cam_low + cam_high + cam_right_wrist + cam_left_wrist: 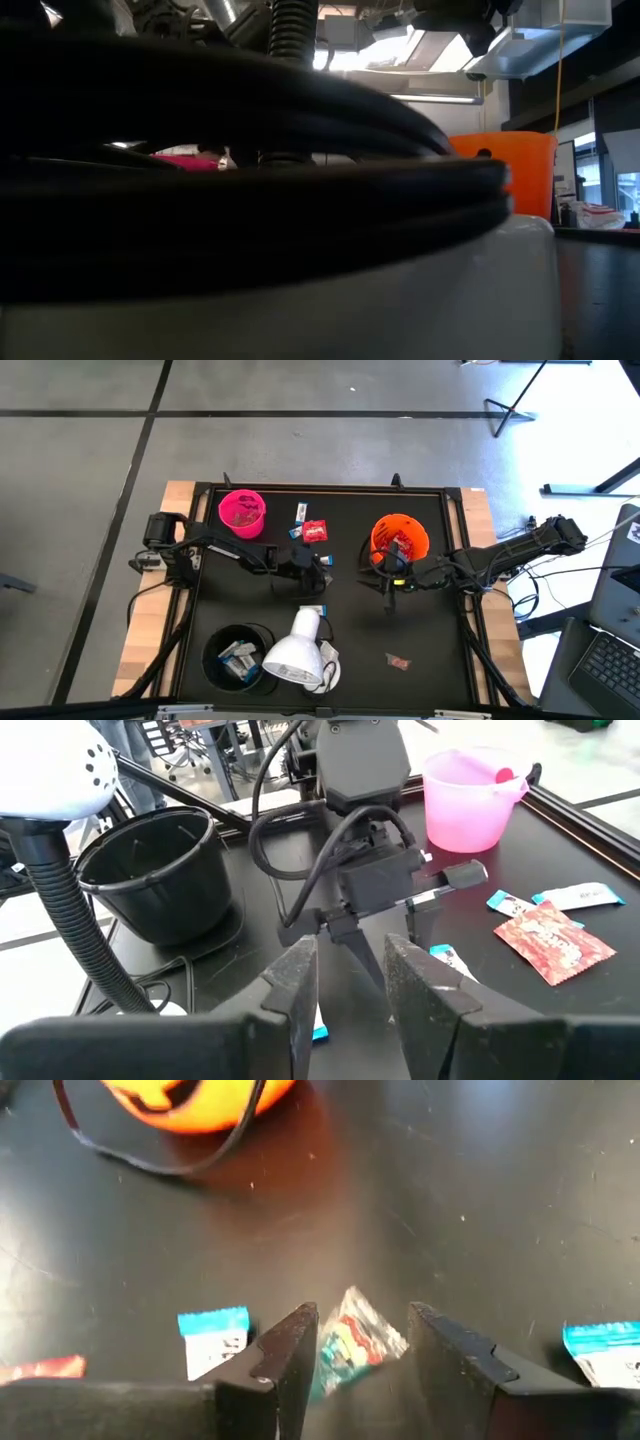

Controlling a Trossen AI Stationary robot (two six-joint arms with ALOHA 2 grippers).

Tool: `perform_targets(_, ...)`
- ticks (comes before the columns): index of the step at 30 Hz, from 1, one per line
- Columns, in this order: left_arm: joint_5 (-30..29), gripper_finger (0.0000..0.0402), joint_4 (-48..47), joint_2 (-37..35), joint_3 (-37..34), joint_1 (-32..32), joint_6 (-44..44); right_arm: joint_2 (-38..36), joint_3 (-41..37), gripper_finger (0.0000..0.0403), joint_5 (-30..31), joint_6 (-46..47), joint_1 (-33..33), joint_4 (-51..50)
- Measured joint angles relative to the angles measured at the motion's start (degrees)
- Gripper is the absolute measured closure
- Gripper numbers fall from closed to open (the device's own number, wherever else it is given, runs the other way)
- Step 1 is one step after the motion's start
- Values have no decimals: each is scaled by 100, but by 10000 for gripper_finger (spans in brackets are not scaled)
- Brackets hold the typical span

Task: Sort candy
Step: Put the green gummy into the pink bucket

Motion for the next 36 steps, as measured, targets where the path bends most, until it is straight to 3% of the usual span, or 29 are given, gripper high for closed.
perform_targets(6, -114, 225, 2, 68, 188, 127, 242, 0, -1, 288, 7, 0, -11, -27)
perform_targets(12, 205, 205, -407, 351, 431, 288, 498, 2, -3, 288, 7, 1, -5, -28)
perform_targets(29, 164, 209, -1028, 452, 518, 440, 480, 2, -5, 288, 50, 186, -11, -91)
perform_targets(36, 179, 237, -1039, 531, 515, 480, 329, 2, -5, 288, 50, 293, -9, -37)
